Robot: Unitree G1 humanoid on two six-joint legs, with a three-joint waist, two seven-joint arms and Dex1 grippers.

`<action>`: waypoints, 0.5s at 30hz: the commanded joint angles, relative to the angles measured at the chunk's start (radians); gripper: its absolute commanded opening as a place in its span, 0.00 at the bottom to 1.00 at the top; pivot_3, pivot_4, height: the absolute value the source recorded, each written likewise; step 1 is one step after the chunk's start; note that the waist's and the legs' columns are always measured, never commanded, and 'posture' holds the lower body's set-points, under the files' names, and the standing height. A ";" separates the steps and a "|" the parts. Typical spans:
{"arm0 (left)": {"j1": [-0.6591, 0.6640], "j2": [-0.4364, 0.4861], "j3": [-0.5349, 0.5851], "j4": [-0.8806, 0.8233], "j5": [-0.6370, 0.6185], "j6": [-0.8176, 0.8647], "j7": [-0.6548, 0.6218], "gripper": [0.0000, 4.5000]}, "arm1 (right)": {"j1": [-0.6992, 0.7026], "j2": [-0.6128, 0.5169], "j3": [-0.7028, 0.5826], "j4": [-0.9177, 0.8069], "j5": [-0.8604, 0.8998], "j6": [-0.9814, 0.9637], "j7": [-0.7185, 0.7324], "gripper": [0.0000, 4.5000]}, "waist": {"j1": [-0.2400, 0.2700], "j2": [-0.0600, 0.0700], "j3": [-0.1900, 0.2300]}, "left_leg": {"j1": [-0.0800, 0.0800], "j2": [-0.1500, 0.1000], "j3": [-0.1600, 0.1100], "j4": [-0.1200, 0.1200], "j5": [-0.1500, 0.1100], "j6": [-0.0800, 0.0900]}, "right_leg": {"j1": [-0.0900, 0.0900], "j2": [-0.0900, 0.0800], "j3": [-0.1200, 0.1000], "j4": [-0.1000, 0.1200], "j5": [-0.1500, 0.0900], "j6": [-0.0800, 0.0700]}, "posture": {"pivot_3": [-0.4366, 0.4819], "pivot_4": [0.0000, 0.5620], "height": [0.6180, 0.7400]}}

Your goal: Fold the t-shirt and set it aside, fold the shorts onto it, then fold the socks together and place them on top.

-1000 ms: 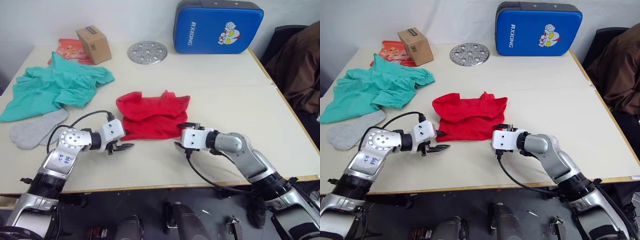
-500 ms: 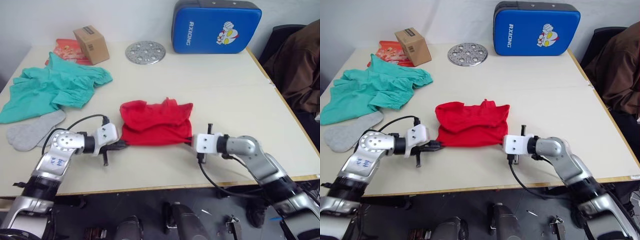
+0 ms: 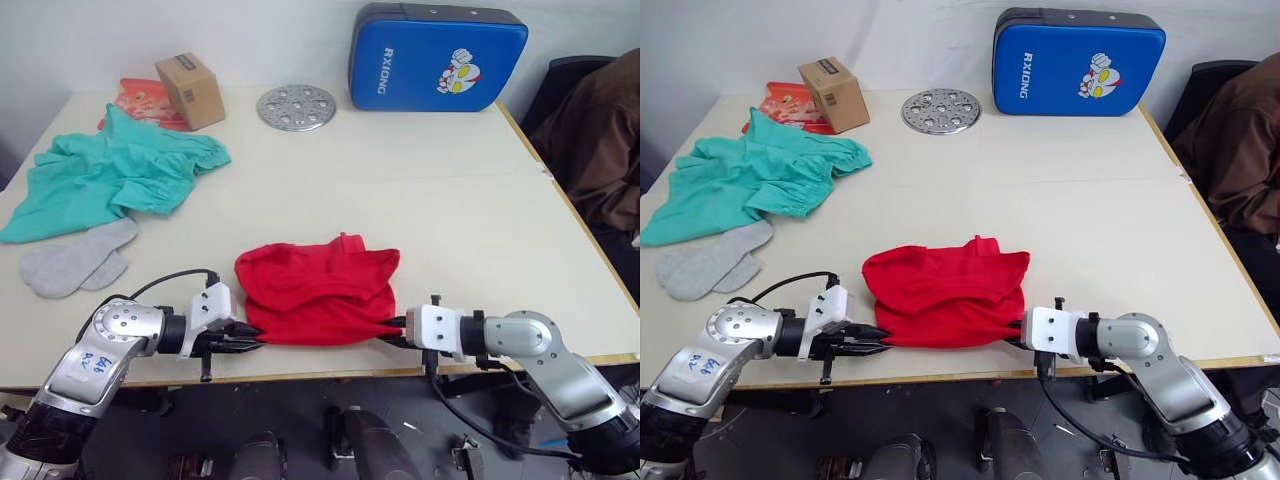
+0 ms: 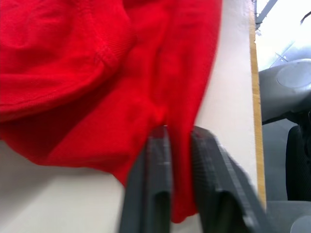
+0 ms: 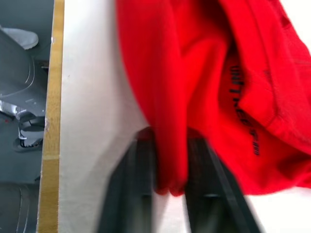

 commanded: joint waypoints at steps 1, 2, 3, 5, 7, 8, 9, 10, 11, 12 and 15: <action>0.012 0.100 0.075 -0.092 -0.163 0.176 -0.106 0.45 | 0.039 -0.038 -0.098 -0.122 0.143 0.097 0.038 0.48 | 0.000 0.000 0.000 | 0.000 0.000 0.000 0.000 0.000 0.000 | 0.000 0.000 0.000 0.000 0.000 0.000 | 0.48 0.27 1.00; 0.012 0.127 0.097 -0.105 -0.218 0.212 -0.151 0.53 | 0.050 -0.041 -0.128 -0.155 0.205 0.148 0.042 0.49 | -0.001 0.000 0.000 | 0.000 0.000 0.000 0.000 0.001 -0.002 | 0.000 0.000 0.000 0.000 0.000 0.000 | 0.48 0.27 1.00; -0.003 0.146 0.114 -0.103 -0.265 0.255 -0.175 0.53 | 0.054 -0.039 -0.156 -0.181 0.260 0.195 0.039 0.49 | -0.002 0.000 0.000 | 0.000 0.000 -0.001 0.000 0.002 -0.005 | 0.000 0.000 -0.001 0.000 0.000 0.000 | 0.48 0.27 1.00; -0.059 0.147 0.128 -0.074 -0.317 0.323 -0.171 0.53 | 0.049 -0.027 -0.187 -0.210 0.326 0.265 0.020 0.46 | 0.000 0.000 0.001 | 0.001 0.000 -0.001 0.000 0.003 -0.006 | 0.001 0.000 -0.001 0.000 -0.001 0.001 | 0.48 0.27 1.00; -0.125 0.121 0.118 -0.038 -0.333 0.359 -0.146 0.53 | 0.040 -0.022 -0.203 -0.232 0.386 0.326 0.009 0.34 | 0.002 0.000 0.001 | 0.002 -0.001 -0.001 0.000 0.002 -0.005 | 0.003 0.000 0.000 -0.001 -0.003 0.004 | 0.48 0.27 1.00; -0.151 0.102 0.107 -0.023 -0.327 0.355 -0.134 0.49 | 0.034 -0.018 -0.207 -0.241 0.411 0.350 0.004 0.27 | 0.003 0.000 0.000 | 0.002 -0.001 -0.001 0.000 0.002 -0.005 | 0.004 0.000 -0.001 -0.001 -0.003 0.004 | 0.48 0.27 1.00; -0.174 0.085 0.093 -0.008 -0.316 0.355 -0.122 0.44 | 0.024 -0.011 -0.209 -0.245 0.431 0.374 -0.009 0.17 | 0.004 0.000 0.001 | 0.002 -0.001 -0.001 0.000 0.002 -0.005 | 0.004 0.000 -0.001 -0.001 -0.003 0.004 | 0.48 0.27 1.00; -0.193 0.064 0.073 0.009 -0.292 0.338 -0.112 0.40 | 0.009 0.004 -0.206 -0.244 0.445 0.403 -0.036 0.11 | 0.003 0.000 0.000 | 0.002 -0.001 -0.001 0.000 0.002 -0.005 | 0.004 0.000 0.000 -0.001 -0.003 0.004 | 0.48 0.27 1.00; -0.211 0.044 0.041 0.030 -0.255 0.314 -0.100 0.33 | -0.007 0.019 -0.194 -0.239 0.445 0.428 -0.064 0.02 | 0.003 0.000 0.000 | 0.002 -0.001 -0.001 0.000 0.002 -0.005 | 0.003 0.000 0.000 -0.001 -0.003 0.004 | 0.48 0.27 1.00; -0.224 0.027 0.009 0.052 -0.219 0.290 -0.092 0.26 | -0.018 0.031 -0.176 -0.232 0.432 0.444 -0.088 0.00 | 0.002 0.000 0.000 | 0.002 -0.001 -0.001 0.000 0.002 -0.005 | 0.003 0.000 0.000 -0.001 -0.002 0.002 | 0.48 0.27 1.00; -0.259 -0.031 -0.070 0.139 -0.090 0.160 -0.048 0.04 | -0.030 0.046 -0.097 -0.200 0.356 0.461 -0.133 0.00 | 0.000 0.000 0.000 | 0.001 -0.001 -0.001 0.000 0.002 -0.005 | 0.002 0.000 0.000 0.000 -0.001 0.001 | 0.48 0.27 1.00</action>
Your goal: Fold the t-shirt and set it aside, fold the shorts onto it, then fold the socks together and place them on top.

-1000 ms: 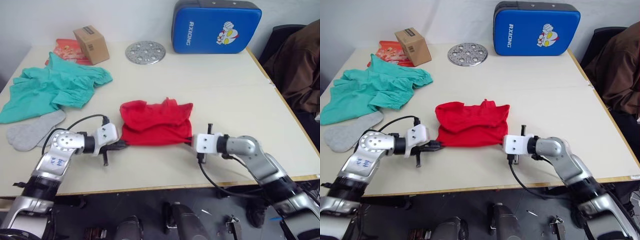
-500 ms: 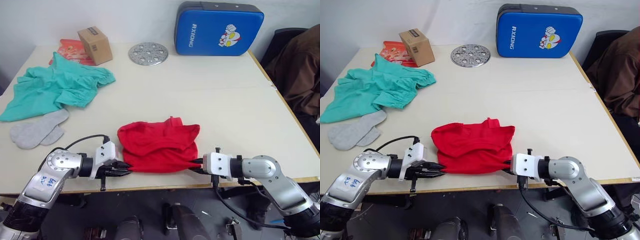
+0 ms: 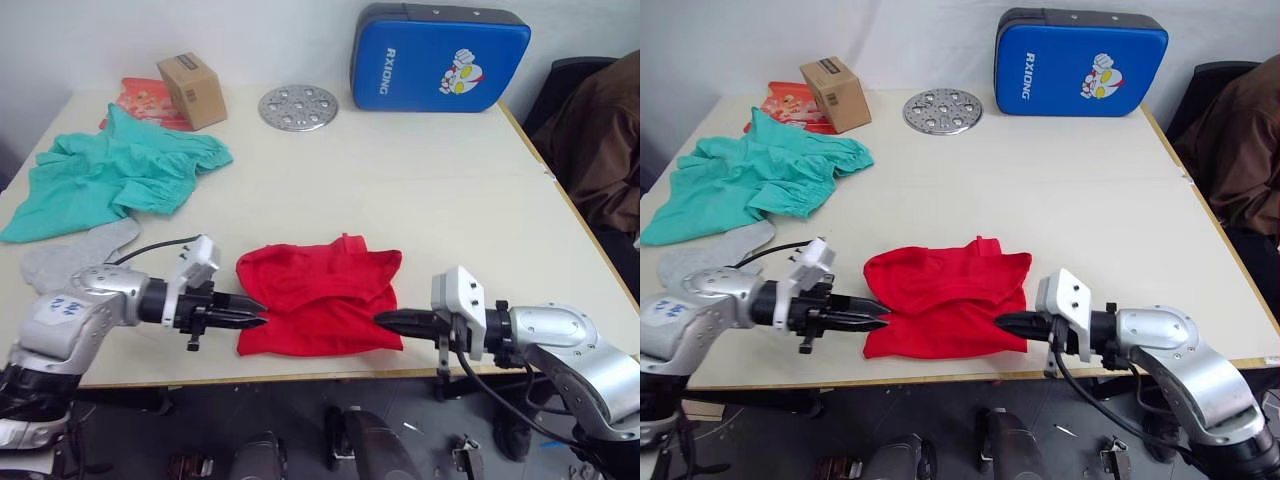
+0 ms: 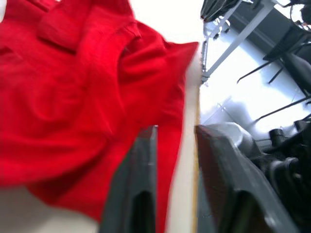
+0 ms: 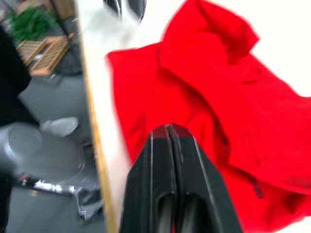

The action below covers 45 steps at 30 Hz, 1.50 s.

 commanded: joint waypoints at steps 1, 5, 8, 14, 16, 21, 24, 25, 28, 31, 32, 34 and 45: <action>-0.035 -0.046 -0.061 0.087 0.125 -0.132 0.040 0.01 | -0.009 0.016 0.076 0.022 -0.079 0.015 -0.055 0.00 | 0.000 0.000 0.000 | 0.000 0.000 0.000 0.000 0.000 0.000 | 0.000 0.000 0.000 0.000 0.000 0.000 | 0.48 0.27 1.00; -0.062 -0.078 -0.101 0.142 0.156 -0.164 0.003 0.01 | 0.015 0.063 0.134 0.081 -0.156 0.038 -0.140 0.00 | 0.001 0.000 0.000 | -0.001 0.000 0.000 0.000 0.000 0.000 | -0.001 0.000 0.000 0.000 0.000 0.000 | 0.48 0.27 1.00; -0.087 -0.095 -0.126 0.177 0.183 -0.190 -0.012 0.01 | 0.023 0.057 0.156 0.126 -0.216 0.021 -0.156 0.00 | 0.002 0.000 0.000 | -0.001 0.000 0.000 0.001 0.000 0.000 | -0.001 0.000 0.000 0.000 0.000 0.000 | 0.48 0.27 1.00; -0.214 -0.213 -0.111 0.386 0.273 -0.257 0.108 0.01 | 0.050 0.042 0.192 0.173 -0.289 -0.058 -0.130 0.00 | 0.003 -0.003 -0.002 | -0.001 0.000 0.000 0.002 0.000 0.001 | 0.000 -0.001 0.000 0.000 0.000 0.000 | 0.48 0.27 1.00; -0.258 -0.253 -0.085 0.462 0.287 -0.277 0.149 0.01 | 0.053 0.042 0.199 0.184 -0.307 -0.082 -0.124 0.00 | 0.005 -0.005 -0.003 | -0.001 -0.001 0.000 0.002 0.000 0.001 | 0.001 -0.001 0.000 0.000 0.000 0.001 | 0.48 0.27 1.00; -0.449 -0.348 0.061 0.705 0.245 -0.258 0.300 0.01 | 0.068 0.042 0.209 0.213 -0.340 -0.136 -0.108 0.00 | 0.005 -0.007 -0.004 | -0.001 0.000 0.000 0.003 0.000 0.001 | 0.001 -0.001 -0.001 0.000 0.001 0.001 | 0.48 0.27 1.00; -0.515 -0.366 0.104 0.802 0.243 -0.244 0.319 0.01 | 0.070 0.042 0.212 0.228 -0.353 -0.158 -0.099 0.00 | 0.002 -0.007 -0.005 | -0.001 -0.001 0.000 0.002 0.000 0.001 | 0.001 -0.001 -0.002 0.000 0.001 0.001 | 0.48 0.27 1.00; -0.528 -0.368 0.110 0.819 0.248 -0.247 0.317 0.01 | 0.070 0.039 0.214 0.233 -0.360 -0.167 -0.095 0.00 | 0.003 -0.007 -0.005 | -0.001 0.000 0.000 0.002 0.000 0.001 | 0.001 -0.001 -0.002 0.000 0.001 0.001 | 0.48 0.27 1.00; -0.545 -0.367 0.099 0.841 0.282 -0.291 0.297 0.01 | 0.068 0.039 0.214 0.246 -0.376 -0.188 -0.085 0.00 | 0.003 -0.008 -0.005 | 0.002 0.000 0.000 0.002 0.000 0.000 | 0.001 -0.001 -0.002 0.001 0.001 0.001 | 0.48 0.27 1.00; -0.535 -0.358 0.084 0.781 0.256 -0.257 0.199 0.01 | 0.066 0.041 0.205 0.251 -0.376 -0.194 -0.077 0.00 | 0.004 -0.008 -0.005 | 0.006 0.000 0.000 0.002 0.000 -0.001 | 0.001 -0.002 -0.002 0.001 0.001 0.001 | 0.48 0.27 1.00; -0.523 -0.346 0.075 0.736 0.234 -0.223 0.140 0.01 | 0.064 0.042 0.202 0.252 -0.376 -0.195 -0.075 0.00 | 0.005 -0.008 -0.005 | 0.006 -0.001 0.000 0.002 0.000 -0.001 | 0.002 -0.002 -0.002 0.001 0.001 0.001 | 0.48 0.27 1.00; -0.470 -0.303 0.033 0.606 0.192 -0.169 -0.006 0.01 | 0.063 0.042 0.198 0.256 -0.376 -0.198 -0.071 0.00 | 0.001 -0.007 -0.005 | 0.006 -0.001 0.001 0.002 0.000 -0.001 | 0.001 -0.002 -0.001 0.001 0.000 0.001 | 0.48 0.27 1.00; -0.420 -0.320 -0.140 0.590 0.356 -0.300 -0.016 0.01 | 0.044 0.053 0.207 0.277 -0.394 -0.213 -0.061 0.00 | 0.009 -0.007 -0.005 | 0.013 -0.001 0.000 0.001 0.000 -0.001 | 0.013 -0.002 0.000 0.004 -0.006 0.003 | 0.48 0.27 1.00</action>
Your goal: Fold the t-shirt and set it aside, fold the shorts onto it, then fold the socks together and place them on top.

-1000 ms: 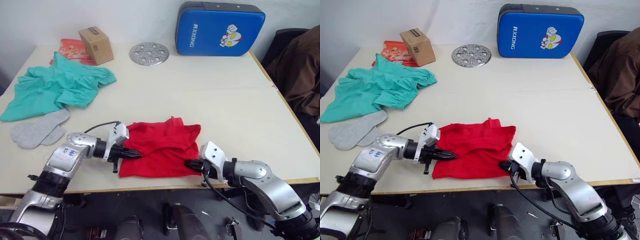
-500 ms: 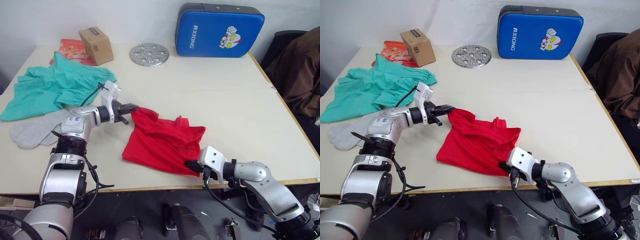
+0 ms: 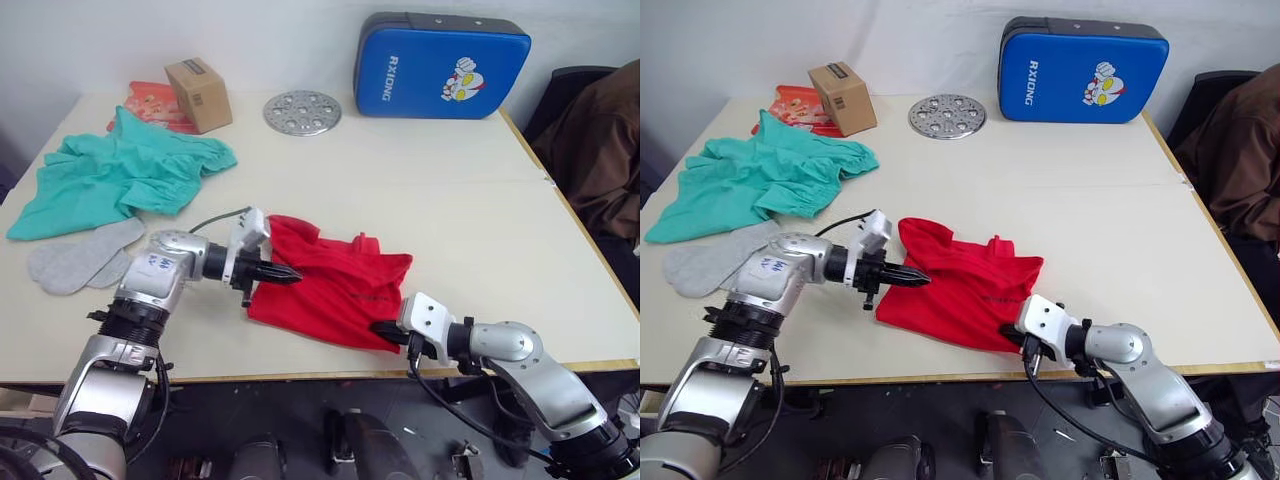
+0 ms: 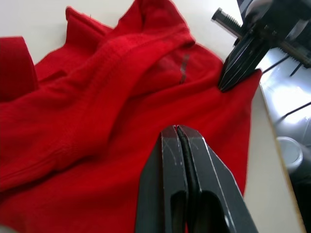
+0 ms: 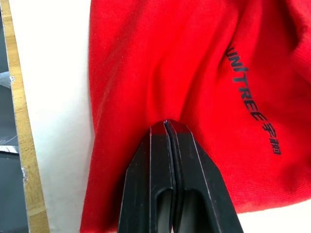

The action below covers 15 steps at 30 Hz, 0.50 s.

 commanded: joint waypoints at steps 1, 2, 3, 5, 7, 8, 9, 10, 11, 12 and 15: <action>-0.071 -0.040 -0.013 0.117 0.079 -0.088 0.079 0.01 | 0.010 -0.005 0.020 0.048 -0.040 0.016 -0.001 0.00 | 0.002 0.000 0.000 | 0.000 0.000 0.000 0.000 0.000 0.001 | 0.001 0.000 0.000 0.000 0.000 0.001 | 0.48 0.27 1.00; -0.088 -0.051 -0.013 0.155 0.094 -0.110 0.089 0.01 | 0.010 -0.004 0.020 0.049 -0.042 0.014 0.000 0.00 | 0.004 0.000 0.000 | 0.000 0.000 0.000 0.000 -0.001 0.001 | 0.001 0.000 0.000 -0.001 0.000 0.001 | 0.48 0.27 1.00; -0.100 -0.058 -0.012 0.184 0.104 -0.127 0.094 0.01 | 0.009 -0.004 0.021 0.050 -0.044 0.013 0.000 0.00 | 0.003 0.000 0.000 | 0.000 0.000 0.000 0.000 -0.001 0.002 | 0.001 0.000 0.000 -0.001 0.000 0.002 | 0.48 0.27 1.00; -0.161 -0.093 0.006 0.298 0.134 -0.185 0.162 0.01 | 0.008 -0.006 0.023 0.059 -0.054 -0.001 -0.001 0.00 | 0.005 0.000 0.000 | 0.000 0.000 0.000 0.000 -0.001 0.001 | 0.001 0.000 0.000 -0.001 -0.001 0.002 | 0.48 0.27 1.00; -0.237 -0.133 0.048 0.430 0.144 -0.241 0.251 0.01 | 0.006 -0.004 0.023 0.065 -0.057 -0.007 -0.003 0.00 | 0.009 0.000 0.000 | 0.000 0.000 0.000 0.000 -0.001 0.001 | 0.001 0.000 -0.001 -0.002 0.000 0.002 | 0.48 0.27 1.00; -0.280 -0.153 0.083 0.496 0.135 -0.257 0.306 0.01 | 0.006 -0.003 0.022 0.066 -0.057 -0.008 -0.004 0.00 | 0.010 0.000 0.000 | 0.000 0.000 0.000 0.000 -0.001 0.001 | 0.001 0.000 -0.001 -0.002 0.000 0.003 | 0.48 0.27 1.00; -0.318 -0.170 0.120 0.553 0.119 -0.266 0.348 0.01 | 0.006 -0.001 0.022 0.066 -0.057 -0.008 -0.004 0.00 | 0.012 -0.001 0.000 | -0.001 0.000 0.000 0.000 -0.001 0.002 | 0.001 0.000 -0.001 -0.003 0.000 0.003 | 0.48 0.27 1.00; -0.347 -0.181 0.148 0.595 0.108 -0.273 0.374 0.01 | 0.007 0.001 0.022 0.066 -0.058 -0.009 -0.005 0.00 | 0.012 -0.001 0.000 | -0.001 0.000 0.000 0.000 -0.001 0.002 | 0.001 0.000 -0.001 -0.003 0.001 0.004 | 0.48 0.27 1.00; -0.368 -0.189 0.167 0.624 0.103 -0.279 0.389 0.01 | 0.008 0.001 0.021 0.066 -0.058 -0.010 -0.005 0.00 | 0.012 -0.001 0.000 | -0.001 0.000 0.000 0.000 -0.001 0.002 | 0.001 0.000 -0.001 -0.004 0.001 0.004 | 0.48 0.27 1.00; -0.383 -0.193 0.182 0.646 0.102 -0.295 0.392 0.01 | 0.010 0.000 0.020 0.063 -0.057 -0.010 -0.004 0.00 | 0.012 -0.001 0.000 | -0.001 0.001 0.000 -0.001 -0.001 0.002 | 0.001 0.000 -0.001 -0.004 0.001 0.004 | 0.48 0.27 1.00; -0.388 -0.192 0.217 0.618 0.068 -0.273 0.308 0.01 | 0.014 0.002 -0.010 0.040 -0.019 0.019 -0.001 0.00 | 0.011 -0.001 0.000 | 0.000 0.001 0.000 -0.001 -0.002 0.001 | 0.001 0.000 -0.001 -0.004 0.001 0.004 | 0.48 0.27 1.00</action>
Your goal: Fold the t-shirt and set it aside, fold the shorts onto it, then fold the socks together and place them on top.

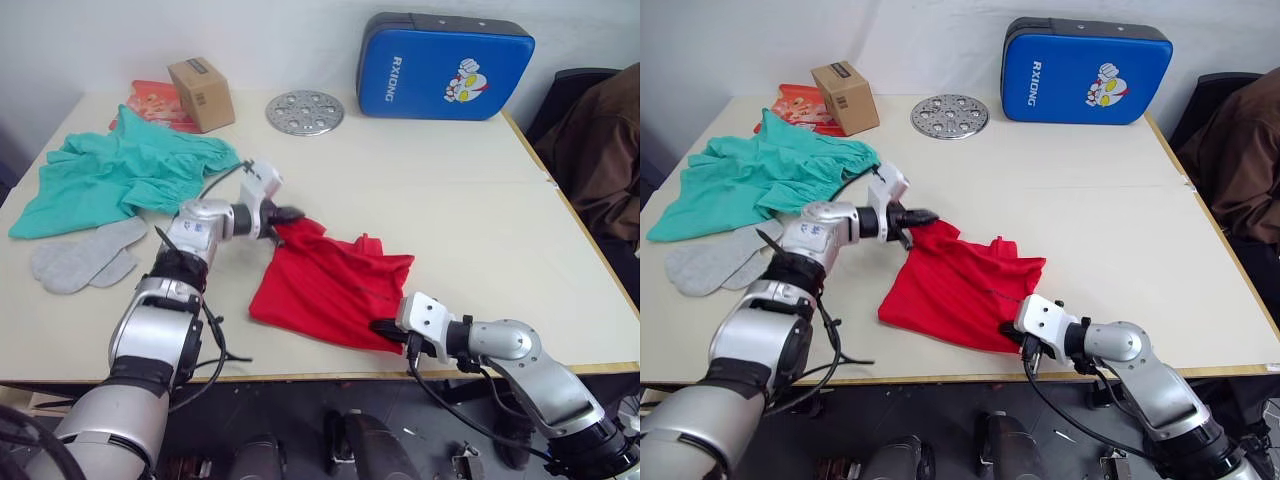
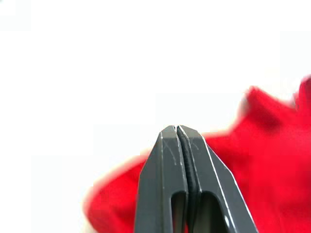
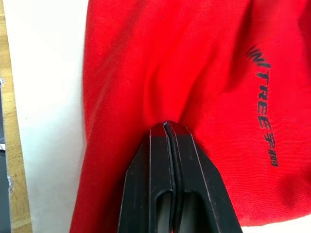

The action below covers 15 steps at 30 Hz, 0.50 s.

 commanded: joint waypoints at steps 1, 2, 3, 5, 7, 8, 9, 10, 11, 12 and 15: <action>0.005 0.006 0.049 -0.070 -0.074 0.049 -0.129 0.01 | 0.019 0.003 -0.037 0.008 0.033 0.081 -0.003 0.00 | 0.001 0.000 0.000 | 0.000 0.000 0.000 0.000 0.000 -0.001 | 0.000 0.000 0.000 0.000 0.001 -0.001 | 0.48 0.27 1.00; 0.029 0.016 0.044 -0.132 -0.099 0.096 -0.198 0.01 | 0.008 0.012 -0.066 -0.008 0.075 0.119 -0.004 0.00 | 0.002 0.000 0.000 | 0.000 0.000 0.000 0.000 0.000 -0.001 | 0.000 0.000 0.000 0.000 0.002 -0.004 | 0.48 0.27 1.00; 0.065 0.032 0.028 -0.219 -0.125 0.152 -0.271 0.01 | -0.009 0.020 -0.099 -0.027 0.126 0.168 -0.007 0.00 | 0.002 0.001 0.000 | 0.000 0.000 0.000 0.000 0.001 -0.001 | 0.000 0.000 0.000 0.001 0.003 -0.005 | 0.48 0.27 1.00; 0.180 0.092 -0.029 -0.472 -0.201 0.289 -0.427 0.01 | -0.061 0.041 -0.167 -0.049 0.226 0.265 -0.018 0.00 | -0.005 0.003 0.002 | 0.000 0.000 0.000 0.001 0.001 -0.002 | -0.001 0.000 0.000 0.002 0.002 -0.006 | 0.48 0.27 1.00; 0.302 0.168 -0.093 -0.713 -0.254 0.394 -0.524 0.01 | -0.126 0.054 -0.207 -0.041 0.279 0.333 -0.027 0.00 | -0.020 0.007 0.004 | 0.000 0.001 0.001 0.001 0.001 -0.003 | -0.001 0.000 0.000 0.004 0.001 -0.008 | 0.48 0.27 1.00; 0.349 0.193 -0.119 -0.786 -0.248 0.401 -0.537 0.01 | -0.157 0.060 -0.217 -0.032 0.291 0.360 -0.033 0.00 | -0.022 0.008 0.005 | 0.000 0.001 0.001 0.001 0.000 -0.004 | -0.002 -0.001 0.000 0.006 0.001 -0.009 | 0.48 0.27 1.00; 0.382 0.209 -0.138 -0.832 -0.233 0.390 -0.533 0.01 | -0.182 0.064 -0.220 -0.023 0.299 0.381 -0.039 0.00 | -0.023 0.008 0.005 | 0.000 0.001 0.001 0.002 0.001 -0.005 | -0.004 -0.001 0.000 0.007 -0.001 -0.011 | 0.48 0.27 1.00; 0.407 0.214 -0.158 -0.852 -0.199 0.361 -0.510 0.01 | -0.208 0.069 -0.213 -0.006 0.295 0.390 -0.042 0.00 | -0.021 0.008 0.005 | 0.000 0.001 0.001 0.001 0.001 -0.006 | -0.004 -0.001 0.000 0.009 -0.002 -0.012 | 0.48 0.27 1.00; 0.426 0.214 -0.176 -0.858 -0.167 0.334 -0.482 0.01 | -0.231 0.073 -0.199 0.015 0.280 0.386 -0.044 0.00 | -0.019 0.008 0.005 | 0.001 0.001 -0.001 0.001 0.002 -0.008 | -0.004 0.000 0.000 0.010 -0.003 -0.014 | 0.48 0.27 1.00; 0.439 0.207 -0.192 -0.848 -0.134 0.306 -0.447 0.01 | -0.259 0.084 -0.181 0.046 0.262 0.380 -0.048 0.00 | -0.017 0.008 0.005 | 0.001 0.001 -0.002 0.001 0.002 -0.009 | -0.004 0.000 0.000 0.011 -0.004 -0.015 | 0.48 0.27 1.00; 0.462 0.184 -0.233 -0.795 -0.045 0.242 -0.351 0.01 | -0.346 0.133 -0.135 0.153 0.223 0.364 -0.062 0.00 | -0.018 0.008 0.005 | 0.001 0.000 -0.003 0.000 0.003 -0.009 | -0.004 0.001 0.000 0.011 -0.006 -0.010 | 0.48 0.27 1.00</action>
